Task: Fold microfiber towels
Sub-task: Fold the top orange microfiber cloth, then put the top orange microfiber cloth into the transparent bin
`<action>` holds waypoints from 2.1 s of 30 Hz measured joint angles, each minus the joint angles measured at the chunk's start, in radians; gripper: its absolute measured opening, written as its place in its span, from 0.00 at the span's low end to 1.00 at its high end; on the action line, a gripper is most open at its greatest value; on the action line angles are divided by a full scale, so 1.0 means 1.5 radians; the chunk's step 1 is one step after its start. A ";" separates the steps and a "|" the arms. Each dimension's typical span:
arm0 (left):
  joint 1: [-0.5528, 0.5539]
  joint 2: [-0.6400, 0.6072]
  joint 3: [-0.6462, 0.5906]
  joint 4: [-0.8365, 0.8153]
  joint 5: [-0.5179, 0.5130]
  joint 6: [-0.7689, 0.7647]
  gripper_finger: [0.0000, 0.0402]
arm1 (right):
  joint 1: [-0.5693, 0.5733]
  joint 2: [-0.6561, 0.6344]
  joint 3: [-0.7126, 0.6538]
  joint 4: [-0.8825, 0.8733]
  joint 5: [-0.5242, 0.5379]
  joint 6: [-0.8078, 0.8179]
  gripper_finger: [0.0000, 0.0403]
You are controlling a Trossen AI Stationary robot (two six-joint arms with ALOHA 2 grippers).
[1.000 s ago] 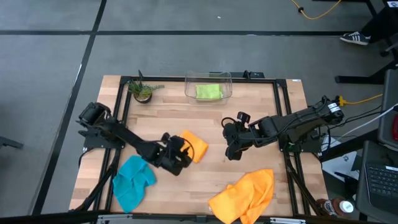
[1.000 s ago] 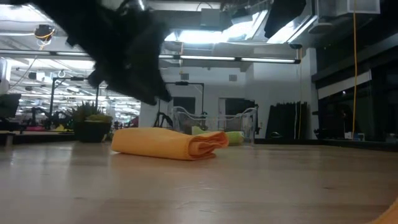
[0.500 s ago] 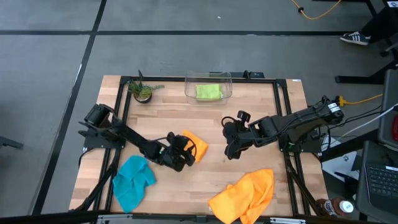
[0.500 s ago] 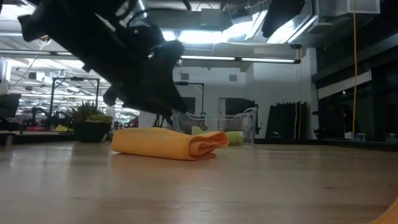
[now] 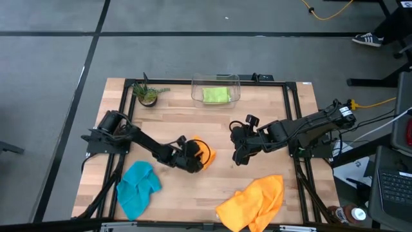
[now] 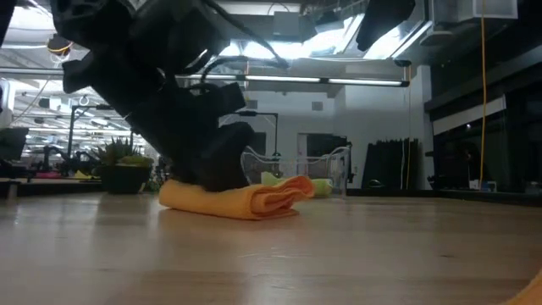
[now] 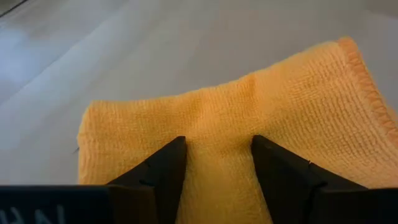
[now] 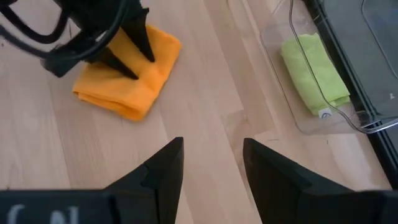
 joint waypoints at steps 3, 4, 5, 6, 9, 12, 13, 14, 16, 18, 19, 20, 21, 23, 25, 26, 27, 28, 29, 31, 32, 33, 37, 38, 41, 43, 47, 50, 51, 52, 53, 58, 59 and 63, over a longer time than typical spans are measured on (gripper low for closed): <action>0.000 -0.011 0.000 0.001 0.065 0.114 0.45 | 0.000 0.000 0.000 0.000 0.000 0.000 0.42; 0.002 -0.015 0.000 0.001 0.102 0.156 0.45 | 0.000 0.000 0.000 0.000 0.000 0.000 0.42; 0.002 -0.019 0.000 0.002 0.128 0.190 0.45 | 0.000 0.000 -0.001 0.001 0.000 0.000 0.42; 0.003 -0.021 0.000 0.003 0.136 0.212 0.45 | 0.000 0.000 -0.003 0.003 0.000 0.000 0.42; 0.006 -0.040 -0.002 0.000 0.134 0.235 0.45 | 0.000 0.000 -0.016 0.003 -0.001 0.000 0.42; 0.009 -0.076 -0.007 -0.017 0.122 0.243 0.45 | 0.000 0.000 -0.033 0.004 -0.005 0.003 0.42; 0.009 -0.091 -0.007 -0.015 0.122 0.245 0.45 | 0.000 0.000 -0.037 0.003 -0.005 0.011 0.42; 0.009 -0.109 -0.006 -0.018 0.120 0.246 0.45 | 0.000 0.000 -0.038 0.003 -0.005 0.015 0.42; 0.005 -0.138 -0.004 -0.019 0.115 0.239 0.45 | 0.000 0.000 -0.038 0.004 -0.005 0.015 0.42; -0.005 -0.161 -0.005 -0.022 0.115 0.234 0.45 | 0.000 0.000 -0.038 0.013 -0.005 0.015 0.42; -0.011 -0.169 -0.005 -0.019 0.114 0.233 0.45 | 0.000 0.000 -0.038 0.020 -0.005 0.015 0.42; -0.017 -0.175 -0.004 -0.016 0.113 0.233 0.45 | 0.000 0.000 -0.038 0.031 -0.005 0.014 0.42; -0.023 -0.179 -0.004 -0.022 0.113 0.231 0.45 | 0.000 0.000 -0.038 0.041 -0.006 0.015 0.42; -0.035 -0.180 -0.004 -0.040 0.113 0.216 0.45 | 0.000 0.002 -0.038 0.069 -0.016 0.041 0.42; -0.045 -0.177 -0.004 -0.068 0.111 0.186 0.45 | -0.010 0.006 -0.038 0.092 -0.053 0.086 0.42; -0.049 -0.172 -0.004 -0.074 0.110 0.172 0.45 | -0.018 0.010 -0.038 0.096 -0.071 0.096 0.43; -0.054 -0.168 -0.004 -0.089 0.108 0.162 0.45 | -0.028 0.013 -0.038 0.098 -0.089 0.103 0.44; -0.059 -0.168 -0.006 -0.103 0.101 0.157 0.45 | -0.039 0.018 -0.038 0.095 -0.105 0.104 0.46; -0.063 -0.168 -0.006 -0.104 0.097 0.149 0.45 | -0.053 0.025 -0.038 0.096 -0.120 0.105 0.48; -0.066 -0.165 -0.003 -0.099 0.091 0.145 0.45 | -0.083 0.040 -0.038 0.107 -0.171 0.105 0.53; -0.068 -0.164 -0.004 -0.103 0.085 0.145 0.45 | -0.098 0.051 -0.038 0.122 -0.203 0.102 0.56; -0.071 -0.164 -0.004 -0.104 0.081 0.145 0.45 | -0.113 0.063 -0.038 0.139 -0.240 0.096 0.59; -0.071 -0.164 -0.004 -0.115 0.067 0.135 0.45 | -0.168 0.135 -0.038 0.198 -0.340 0.065 0.68; -0.071 -0.164 -0.004 -0.120 0.066 0.131 0.45 | -0.180 0.156 -0.038 0.211 -0.369 0.064 0.70; -0.071 -0.163 -0.004 -0.138 0.066 0.118 0.45 | -0.201 0.227 -0.038 0.279 -0.446 0.054 0.73; -0.072 -0.156 -0.004 -0.152 0.066 0.106 0.45 | -0.205 0.271 -0.038 0.329 -0.502 0.050 0.73; -0.084 -0.143 -0.003 -0.169 0.066 0.097 0.45 | -0.210 0.327 -0.039 0.407 -0.586 0.053 0.71; -0.097 -0.138 -0.004 -0.172 0.061 0.102 0.45 | -0.211 0.338 -0.039 0.423 -0.570 0.065 0.70; -0.099 -0.135 -0.002 -0.166 0.060 0.102 0.45 | -0.212 0.339 -0.039 0.418 -0.557 0.065 0.70; -0.101 -0.134 -0.003 -0.170 0.059 0.102 0.45 | -0.212 0.339 -0.039 0.417 -0.548 0.065 0.70; -0.105 -0.133 -0.004 -0.175 0.055 0.102 0.45 | -0.212 0.339 -0.039 0.419 -0.544 0.066 0.70; -0.109 -0.127 -0.004 -0.174 0.055 0.096 0.45 | -0.214 0.351 -0.038 0.423 -0.543 0.102 0.70; -0.109 -0.125 -0.004 -0.170 0.055 0.095 0.45 | -0.214 0.358 -0.039 0.421 -0.542 0.121 0.70; -0.113 -0.106 -0.004 -0.168 0.054 0.096 0.45 | -0.216 0.386 -0.037 0.471 -0.551 0.153 0.70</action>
